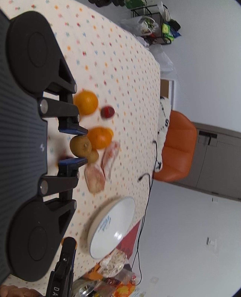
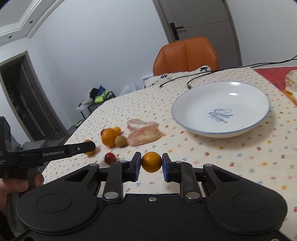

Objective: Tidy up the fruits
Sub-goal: 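Carry both fruits over the white plate and open both tools to drop them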

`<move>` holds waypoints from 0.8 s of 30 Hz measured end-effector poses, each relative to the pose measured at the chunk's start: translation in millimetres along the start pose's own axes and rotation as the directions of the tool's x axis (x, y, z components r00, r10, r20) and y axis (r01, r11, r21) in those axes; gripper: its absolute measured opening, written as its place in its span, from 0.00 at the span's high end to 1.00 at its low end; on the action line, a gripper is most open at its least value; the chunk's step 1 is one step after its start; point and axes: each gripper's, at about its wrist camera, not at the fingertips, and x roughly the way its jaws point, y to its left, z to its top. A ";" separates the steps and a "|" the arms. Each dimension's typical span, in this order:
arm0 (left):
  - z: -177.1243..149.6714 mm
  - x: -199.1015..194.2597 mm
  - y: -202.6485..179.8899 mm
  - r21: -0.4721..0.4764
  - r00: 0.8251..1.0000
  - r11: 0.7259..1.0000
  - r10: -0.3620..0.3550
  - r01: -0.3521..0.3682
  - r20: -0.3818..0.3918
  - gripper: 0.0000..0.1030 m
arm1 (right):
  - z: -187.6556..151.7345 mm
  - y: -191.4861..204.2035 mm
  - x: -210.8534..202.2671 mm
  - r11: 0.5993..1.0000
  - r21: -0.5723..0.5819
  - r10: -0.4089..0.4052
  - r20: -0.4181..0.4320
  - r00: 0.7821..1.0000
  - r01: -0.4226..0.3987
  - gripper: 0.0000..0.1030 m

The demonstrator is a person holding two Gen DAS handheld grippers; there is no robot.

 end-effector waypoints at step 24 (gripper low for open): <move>19.3 39.3 -102.7 0.118 0.989 0.982 -0.144 0.146 -0.021 0.76 | 15.7 -88.6 -27.6 0.990 0.122 -0.078 0.105 0.991 0.065 0.78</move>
